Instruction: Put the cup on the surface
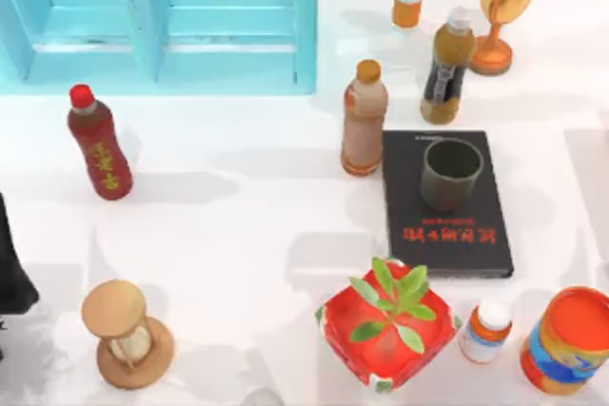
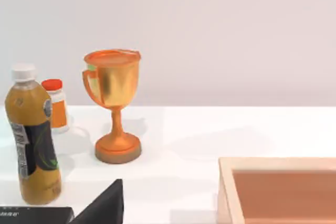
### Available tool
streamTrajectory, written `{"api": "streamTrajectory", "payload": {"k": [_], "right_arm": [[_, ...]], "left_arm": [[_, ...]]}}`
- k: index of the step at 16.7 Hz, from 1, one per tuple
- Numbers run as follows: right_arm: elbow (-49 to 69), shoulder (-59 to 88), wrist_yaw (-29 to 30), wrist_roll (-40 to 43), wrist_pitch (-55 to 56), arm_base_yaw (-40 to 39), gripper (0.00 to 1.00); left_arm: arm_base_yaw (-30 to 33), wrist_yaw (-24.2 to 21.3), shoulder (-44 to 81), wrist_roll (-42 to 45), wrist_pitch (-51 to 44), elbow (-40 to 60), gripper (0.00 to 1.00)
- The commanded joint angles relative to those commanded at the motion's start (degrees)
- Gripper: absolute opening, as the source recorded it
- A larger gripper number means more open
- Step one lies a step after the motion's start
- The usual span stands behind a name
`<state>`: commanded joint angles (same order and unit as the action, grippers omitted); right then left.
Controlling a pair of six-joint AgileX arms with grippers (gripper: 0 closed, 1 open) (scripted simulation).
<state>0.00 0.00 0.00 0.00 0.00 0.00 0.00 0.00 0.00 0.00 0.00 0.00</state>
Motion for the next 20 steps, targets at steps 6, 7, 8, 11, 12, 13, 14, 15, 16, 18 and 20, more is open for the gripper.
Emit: {"api": "streamTrajectory", "payload": {"k": [6, 7, 8, 11, 12, 13, 14, 15, 16, 18, 20], "right_arm": [[5.58, 4.53, -1.13, -4.57, -3.12, -0.7, 1.0], [8.33, 6.73, -1.55, -6.6, -4.83, -1.02, 1.0], [11.62, 9.44, -1.94, -8.88, -7.04, -1.39, 1.0], [23.18, 20.11, -2.69, -16.13, -15.94, -2.82, 1.0], [27.41, 24.53, -2.72, -18.48, -19.59, -3.39, 1.0], [31.78, 29.39, -2.64, -20.7, -23.55, -4.0, 1.0], [36.31, 34.7, -2.39, -22.69, -27.86, -4.66, 1.0], [40.94, 40.36, -2.01, -24.46, -32.42, -5.36, 1.0], [45.66, 46.32, -1.52, -25.98, -37.15, -6.1, 1.0], [55.3, 58.86, -0.3, -28.17, -46.89, -7.68, 1.0], [65.0, 71.77, 1.05, -29.15, -56.56, -9.4, 1.0]], "left_arm": [[0.0, 0.0, 0.0, 0.0, 0.0, 0.0, 1.0], [0.0, 0.0, 0.0, 0.0, 0.0, 0.0, 1.0], [0.0, 0.0, 0.0, 0.0, 0.0, 0.0, 1.0], [0.0, 0.0, 0.0, 0.0, 0.0, 0.0, 1.0], [0.0, 0.0, 0.0, 0.0, 0.0, 0.0, 1.0], [0.0, 0.0, 0.0, 0.0, 0.0, 0.0, 1.0], [0.0, 0.0, 0.0, 0.0, 0.0, 0.0, 1.0], [0.0, 0.0, 0.0, 0.0, 0.0, 0.0, 1.0], [0.0, 0.0, 0.0, 0.0, 0.0, 0.0, 1.0], [0.0, 0.0, 0.0, 0.0, 0.0, 0.0, 1.0], [0.0, 0.0, 0.0, 0.0, 0.0, 0.0, 1.0]]}}
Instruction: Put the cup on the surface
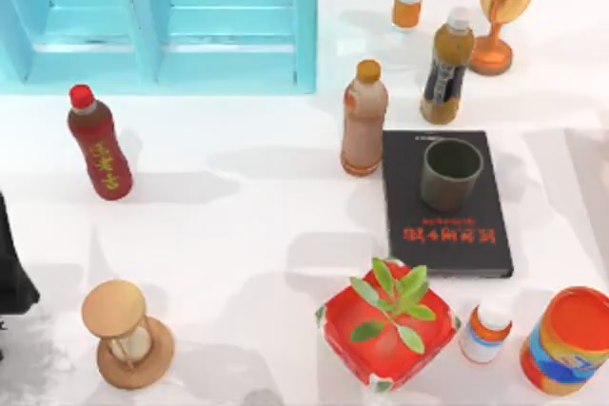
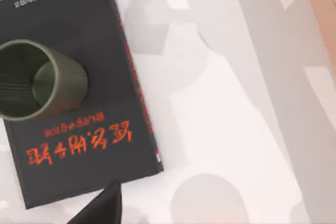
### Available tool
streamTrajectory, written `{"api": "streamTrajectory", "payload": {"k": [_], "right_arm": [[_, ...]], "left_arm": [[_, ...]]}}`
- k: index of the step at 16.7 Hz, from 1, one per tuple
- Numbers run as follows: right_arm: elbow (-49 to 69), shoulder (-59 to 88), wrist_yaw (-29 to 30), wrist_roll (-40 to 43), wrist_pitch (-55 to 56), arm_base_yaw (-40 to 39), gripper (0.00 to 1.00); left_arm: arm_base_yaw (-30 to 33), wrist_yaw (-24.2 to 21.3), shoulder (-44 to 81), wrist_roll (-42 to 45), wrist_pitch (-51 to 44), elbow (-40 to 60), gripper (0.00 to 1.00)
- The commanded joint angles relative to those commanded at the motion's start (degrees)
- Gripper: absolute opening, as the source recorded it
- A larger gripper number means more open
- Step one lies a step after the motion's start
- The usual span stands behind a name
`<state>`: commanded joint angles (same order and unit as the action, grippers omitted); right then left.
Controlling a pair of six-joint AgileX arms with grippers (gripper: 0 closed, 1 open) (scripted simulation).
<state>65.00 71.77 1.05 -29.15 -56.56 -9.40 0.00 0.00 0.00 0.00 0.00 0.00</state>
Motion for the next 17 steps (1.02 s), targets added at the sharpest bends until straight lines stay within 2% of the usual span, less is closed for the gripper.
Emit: {"api": "streamTrajectory", "payload": {"k": [4, 8, 13, 17], "right_arm": [[18.92, 23.76, 1.94, 0.93, -16.24, -3.68, 1.0], [35.77, 40.89, 1.75, 3.7, -25.44, -7.31, 1.0], [50.54, 50.71, -0.5, 6.41, -28.65, -10.91, 1.0], [53.74, 51.9, -1.29, 6.95, -28.38, -11.79, 1.0]], "left_arm": [[0.0, 0.0, 0.0, 0.0, 0.0, 0.0, 1.0], [0.0, 0.0, 0.0, 0.0, 0.0, 0.0, 1.0], [0.0, 0.0, 0.0, 0.0, 0.0, 0.0, 1.0], [0.0, 0.0, 0.0, 0.0, 0.0, 0.0, 1.0]]}}
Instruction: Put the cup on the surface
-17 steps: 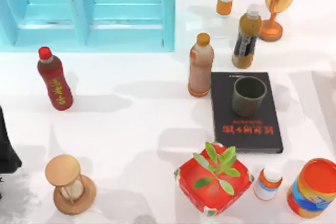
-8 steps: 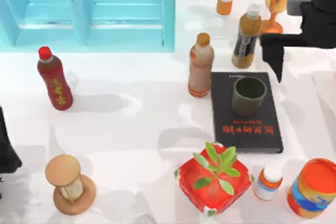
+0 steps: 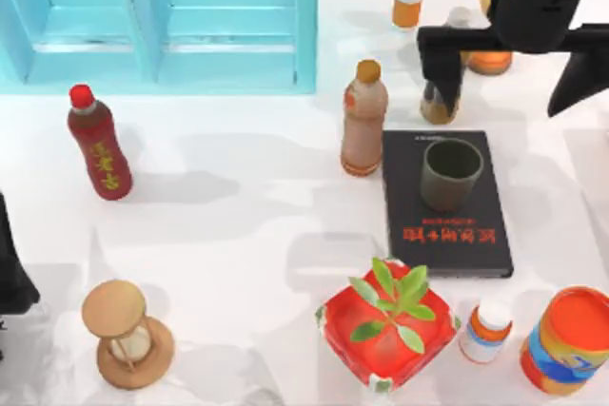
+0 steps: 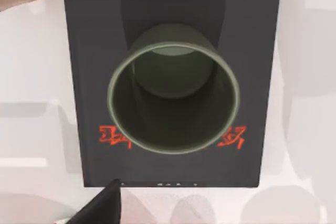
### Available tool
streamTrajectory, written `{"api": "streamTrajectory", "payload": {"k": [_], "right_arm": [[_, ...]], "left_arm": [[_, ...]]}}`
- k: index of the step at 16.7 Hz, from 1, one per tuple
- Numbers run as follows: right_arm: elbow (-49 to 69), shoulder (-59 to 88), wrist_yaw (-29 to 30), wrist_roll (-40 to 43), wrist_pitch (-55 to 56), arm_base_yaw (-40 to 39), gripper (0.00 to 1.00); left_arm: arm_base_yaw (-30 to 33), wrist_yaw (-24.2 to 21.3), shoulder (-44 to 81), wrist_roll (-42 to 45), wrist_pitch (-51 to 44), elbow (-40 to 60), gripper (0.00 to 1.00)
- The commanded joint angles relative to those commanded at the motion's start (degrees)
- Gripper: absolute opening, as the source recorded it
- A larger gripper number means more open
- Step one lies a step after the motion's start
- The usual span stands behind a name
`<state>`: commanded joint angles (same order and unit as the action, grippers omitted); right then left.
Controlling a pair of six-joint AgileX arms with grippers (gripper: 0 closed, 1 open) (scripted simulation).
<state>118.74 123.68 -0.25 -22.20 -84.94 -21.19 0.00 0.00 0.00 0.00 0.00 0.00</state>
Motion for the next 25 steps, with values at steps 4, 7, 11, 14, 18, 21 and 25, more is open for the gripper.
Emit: {"api": "streamTrajectory", "payload": {"k": [4, 7, 11, 14, 18, 21, 25], "right_arm": [[-0.13, -0.21, 0.07, -0.06, 0.03, 0.3, 1.0], [-2.42, -0.17, 0.0, 0.1, 2.3, 0.11, 1.0], [-12.17, 0.29, 0.01, -0.05, 12.69, -0.04, 1.0], [-19.05, 0.8, 0.01, -0.2, 20.08, -0.19, 1.0], [-21.06, 1.08, 0.01, -0.28, 22.15, -0.26, 1.0], [-21.06, 1.08, 0.01, -0.28, 22.15, -0.26, 0.92], [-21.06, 1.08, 0.01, -0.28, 22.15, -0.26, 0.62]], "left_arm": [[0.0, 0.0, 0.0, 0.0, 0.0, 0.0, 1.0], [0.0, 0.0, 0.0, 0.0, 0.0, 0.0, 1.0], [0.0, 0.0, 0.0, 0.0, 0.0, 0.0, 1.0], [0.0, 0.0, 0.0, 0.0, 0.0, 0.0, 1.0], [0.0, 0.0, 0.0, 0.0, 0.0, 0.0, 1.0], [0.0, 0.0, 0.0, 0.0, 0.0, 0.0, 1.0], [0.0, 0.0, 0.0, 0.0, 0.0, 0.0, 1.0]]}}
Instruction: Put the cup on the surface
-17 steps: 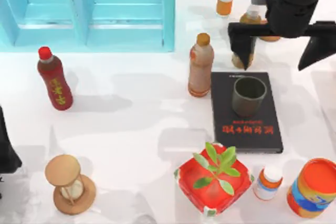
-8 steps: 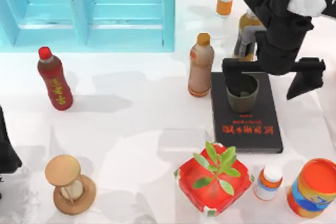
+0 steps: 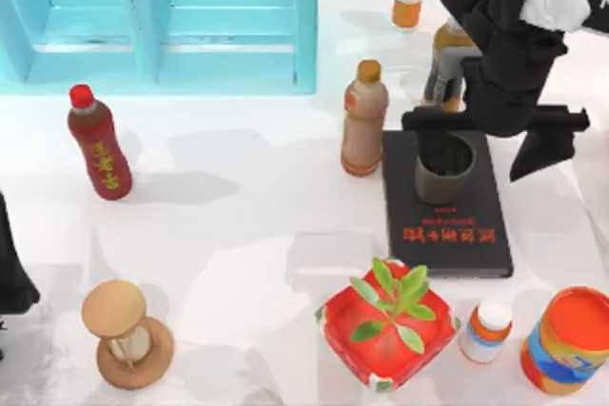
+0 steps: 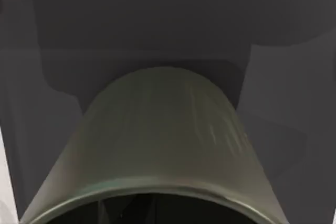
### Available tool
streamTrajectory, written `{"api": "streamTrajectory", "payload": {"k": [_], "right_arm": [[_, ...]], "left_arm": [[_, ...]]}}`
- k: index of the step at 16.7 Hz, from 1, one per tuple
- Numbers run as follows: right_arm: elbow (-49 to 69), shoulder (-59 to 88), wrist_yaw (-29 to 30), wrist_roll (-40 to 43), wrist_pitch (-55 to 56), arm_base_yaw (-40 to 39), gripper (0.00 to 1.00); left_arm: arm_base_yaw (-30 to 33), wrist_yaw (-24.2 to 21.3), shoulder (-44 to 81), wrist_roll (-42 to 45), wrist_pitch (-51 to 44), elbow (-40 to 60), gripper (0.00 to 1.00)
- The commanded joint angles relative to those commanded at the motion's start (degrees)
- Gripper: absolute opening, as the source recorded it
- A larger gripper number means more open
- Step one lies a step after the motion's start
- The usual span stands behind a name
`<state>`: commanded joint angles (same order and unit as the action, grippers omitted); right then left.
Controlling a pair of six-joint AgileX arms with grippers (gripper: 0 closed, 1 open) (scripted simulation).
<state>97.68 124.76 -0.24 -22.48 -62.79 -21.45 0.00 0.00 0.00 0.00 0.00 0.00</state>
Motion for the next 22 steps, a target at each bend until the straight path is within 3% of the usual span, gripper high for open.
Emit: {"api": "streamTrajectory", "payload": {"k": [8, 18, 22], "right_arm": [[0.0, 0.0, 0.0, 0.0, 0.0, 0.0, 0.02], [0.23, -0.08, -0.02, -0.06, -0.21, 0.14, 0.0], [5.01, -0.75, -0.02, -0.05, -6.19, 0.16, 0.0]], "left_arm": [[0.0, 0.0, 0.0, 0.0, 0.0, 0.0, 1.0], [0.0, 0.0, 0.0, 0.0, 0.0, 0.0, 1.0], [0.0, 0.0, 0.0, 0.0, 0.0, 0.0, 1.0]]}}
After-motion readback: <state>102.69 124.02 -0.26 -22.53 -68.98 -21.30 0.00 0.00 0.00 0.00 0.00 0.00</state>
